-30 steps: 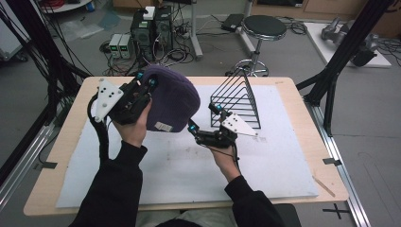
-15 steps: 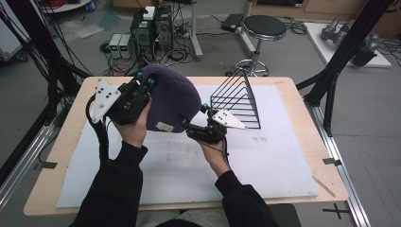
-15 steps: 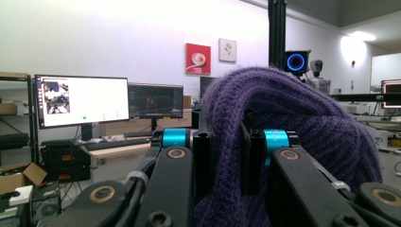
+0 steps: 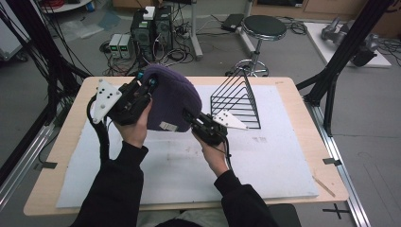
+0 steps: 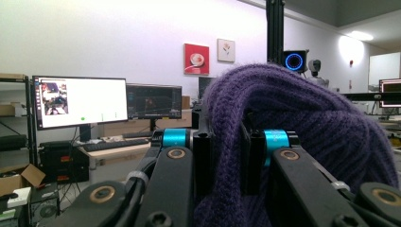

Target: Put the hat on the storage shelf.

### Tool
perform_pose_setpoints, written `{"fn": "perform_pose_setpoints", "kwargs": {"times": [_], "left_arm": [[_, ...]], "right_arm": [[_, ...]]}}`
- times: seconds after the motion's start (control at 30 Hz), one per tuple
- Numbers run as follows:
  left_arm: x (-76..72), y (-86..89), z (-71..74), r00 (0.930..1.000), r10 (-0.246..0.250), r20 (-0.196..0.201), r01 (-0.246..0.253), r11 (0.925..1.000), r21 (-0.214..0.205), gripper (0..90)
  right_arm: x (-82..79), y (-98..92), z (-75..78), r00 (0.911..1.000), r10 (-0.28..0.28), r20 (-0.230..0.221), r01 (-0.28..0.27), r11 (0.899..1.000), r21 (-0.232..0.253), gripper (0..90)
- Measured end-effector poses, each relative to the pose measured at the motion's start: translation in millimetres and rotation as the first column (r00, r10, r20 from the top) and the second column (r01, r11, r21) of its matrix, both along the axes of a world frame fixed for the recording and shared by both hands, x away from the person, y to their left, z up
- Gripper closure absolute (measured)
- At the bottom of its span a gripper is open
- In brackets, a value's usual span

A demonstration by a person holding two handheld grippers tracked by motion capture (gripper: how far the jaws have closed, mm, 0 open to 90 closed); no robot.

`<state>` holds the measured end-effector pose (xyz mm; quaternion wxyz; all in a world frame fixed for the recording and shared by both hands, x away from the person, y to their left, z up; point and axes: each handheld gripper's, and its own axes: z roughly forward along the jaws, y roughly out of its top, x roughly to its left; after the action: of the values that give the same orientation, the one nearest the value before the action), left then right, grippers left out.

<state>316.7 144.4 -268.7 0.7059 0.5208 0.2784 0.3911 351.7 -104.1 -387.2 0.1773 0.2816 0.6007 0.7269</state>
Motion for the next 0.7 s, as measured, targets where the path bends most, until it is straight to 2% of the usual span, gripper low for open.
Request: {"fn": "perform_pose_setpoints", "kwargs": {"times": [0.17,0.4,0.63,0.7], "left_arm": [[0.4,-1.7,0.3,1.0000,0.003,0.004,-0.003,1.0000,0.003,79.5],[1.4,-4.7,-0.2,1.0000,0.003,0.004,-0.004,0.9999,0.010,79.5],[1.9,-5.8,1.2,1.0000,0.005,0.002,-0.005,0.9998,0.020,79.5],[1.4,-7.4,2.0,0.9998,-0.007,0.020,0.006,0.9997,0.024,79.5]], "right_arm": [[-1.5,-4.0,2.9,0.9999,-0.010,0.012,0.010,1.000,-0.020,80.1],[-0.5,-9.3,4.4,0.9999,-0.015,0.001,0.015,1.000,-0.027,80.1],[0.1,-21.3,10.9,0.9992,-0.037,0.019,0.037,0.999,-0.039,80.1],[0.5,-26.8,15.3,0.9986,-0.045,0.029,0.046,0.998,-0.049,80.1]]}}
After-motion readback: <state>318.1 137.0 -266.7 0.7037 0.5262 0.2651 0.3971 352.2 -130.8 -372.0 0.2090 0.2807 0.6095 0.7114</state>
